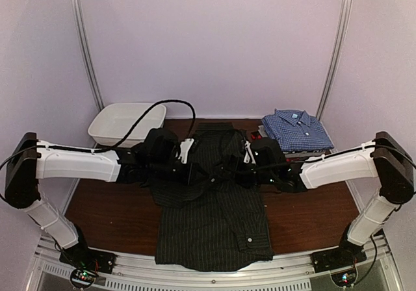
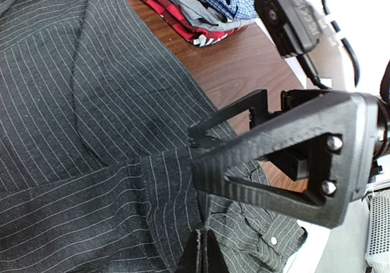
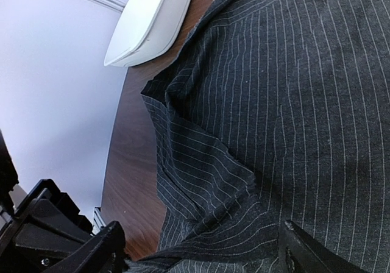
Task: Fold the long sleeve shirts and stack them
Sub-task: Pass from the left arm to the right, then move the 1/3-folded shirt to the center of the board.
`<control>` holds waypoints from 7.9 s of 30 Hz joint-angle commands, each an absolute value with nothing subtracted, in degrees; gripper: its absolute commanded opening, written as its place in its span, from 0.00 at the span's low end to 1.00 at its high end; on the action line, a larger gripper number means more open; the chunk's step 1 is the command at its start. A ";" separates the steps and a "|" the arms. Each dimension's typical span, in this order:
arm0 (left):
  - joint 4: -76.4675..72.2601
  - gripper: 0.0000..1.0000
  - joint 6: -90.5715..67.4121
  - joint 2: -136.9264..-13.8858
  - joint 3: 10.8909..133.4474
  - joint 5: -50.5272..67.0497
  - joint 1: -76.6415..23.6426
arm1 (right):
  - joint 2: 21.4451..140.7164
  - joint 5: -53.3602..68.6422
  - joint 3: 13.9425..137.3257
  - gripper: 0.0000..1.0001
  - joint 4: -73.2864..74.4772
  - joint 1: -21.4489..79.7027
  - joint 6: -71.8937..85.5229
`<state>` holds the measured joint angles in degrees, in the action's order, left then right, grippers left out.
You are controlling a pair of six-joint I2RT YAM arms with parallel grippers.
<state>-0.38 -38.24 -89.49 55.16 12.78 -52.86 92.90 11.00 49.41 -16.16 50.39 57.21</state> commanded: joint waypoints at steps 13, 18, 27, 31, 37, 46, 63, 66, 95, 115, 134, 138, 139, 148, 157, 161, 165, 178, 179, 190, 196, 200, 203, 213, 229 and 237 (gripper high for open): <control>-5.38 0.00 -38.80 -90.98 54.14 13.57 -54.55 | 93.65 11.32 44.51 0.88 -19.98 49.31 65.41; -6.60 0.00 -38.86 -92.51 54.55 13.87 -55.52 | 94.81 12.56 44.05 0.87 -22.32 50.66 68.16; -7.02 0.00 -38.52 -96.38 56.10 13.99 -57.21 | 95.54 14.41 40.36 0.79 -27.64 51.10 71.47; -7.60 0.00 -38.57 -97.39 56.47 14.32 -57.56 | 96.07 15.17 39.59 0.68 -28.22 51.40 71.68; -8.15 0.00 -38.06 -98.32 56.95 15.86 -57.91 | 97.00 15.51 38.62 0.52 -29.04 51.50 71.68; -7.37 0.09 -37.70 -97.49 55.35 16.44 -57.99 | 98.38 15.50 37.93 0.17 -29.34 51.50 70.77; 11.89 0.43 -47.24 -80.96 51.64 -2.34 -49.34 | 90.75 10.13 43.92 0.00 -15.37 51.57 58.24; 12.67 0.44 -47.78 -77.21 48.85 -1.88 -44.75 | 87.67 8.42 47.38 0.00 -10.32 51.62 53.74; 24.95 0.31 -26.66 -116.04 92.46 13.50 -29.31 | 85.78 11.63 58.39 0.00 -2.30 64.65 46.70; 37.92 0.27 -24.52 -138.85 116.85 -6.31 -27.72 | 89.60 10.83 59.66 0.00 -1.82 65.48 47.54; 39.64 0.32 -23.30 -146.69 133.87 -1.40 -24.70 | 87.45 8.15 61.35 0.00 2.71 64.80 45.98; 39.64 0.39 -22.59 -142.65 134.88 3.77 -24.78 | 86.85 6.90 62.10 0.00 3.90 64.27 45.39; 39.59 0.41 -22.44 -141.58 134.79 4.96 -24.78 | 86.60 6.15 62.32 0.00 4.60 64.19 45.09; 39.69 0.45 -22.89 -128.96 128.44 7.54 -24.79 | 82.35 -2.47 64.33 0.00 12.48 62.34 41.14; 33.60 0.46 -26.56 -110.93 104.18 11.35 -25.57 | 76.70 -10.83 65.88 0.00 21.84 54.94 37.15; 29.08 0.46 -29.22 -100.17 87.98 12.49 -28.01 | 74.78 -10.62 65.03 0.00 22.37 48.52 34.29; 24.42 0.46 -33.79 -91.68 71.86 10.99 -33.17 | 74.69 -11.05 64.44 0.00 23.51 44.84 32.83; 23.03 0.45 -49.48 -70.70 39.58 5.49 -43.07 | 70.77 -15.17 58.71 0.00 24.82 39.71 32.16; 23.03 0.45 -50.43 -69.76 38.39 5.69 -43.64 | 70.62 -14.63 58.38 0.00 24.42 39.36 32.00; 25.49 0.43 -64.64 -65.98 30.41 5.38 -60.11 | 71.80 -0.54 52.04 0.00 17.84 40.80 32.33; 27.12 0.40 -73.86 -65.70 28.37 5.18 -70.64 | 73.92 2.17 48.83 0.00 14.36 44.55 33.39; 27.27 0.38 -78.22 -66.19 28.37 5.18 -75.70 | 75.63 3.13 47.56 0.00 12.10 46.42 34.32; 28.32 0.36 -80.26 -67.26 28.76 4.58 -78.12 | 76.02 3.15 47.55 0.00 11.70 47.33 34.61; 32.26 0.29 -84.92 -67.87 28.63 2.77 -80.41 | 75.08 3.44 48.97 0.00 12.92 47.63 33.84; 27.87 0.10 -84.37 -73.36 31.00 4.40 -81.10 | 73.59 3.29 52.44 0.00 13.00 47.64 33.04; 36.77 0.00 -83.87 -69.85 36.71 0.89 -81.06 | 74.79 1.23 60.29 0.00 15.87 47.48 29.46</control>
<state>31.16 -84.14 -72.25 32.21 3.33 -80.75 75.20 3.01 55.22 14.59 47.33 32.08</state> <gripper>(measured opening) 0.012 0.007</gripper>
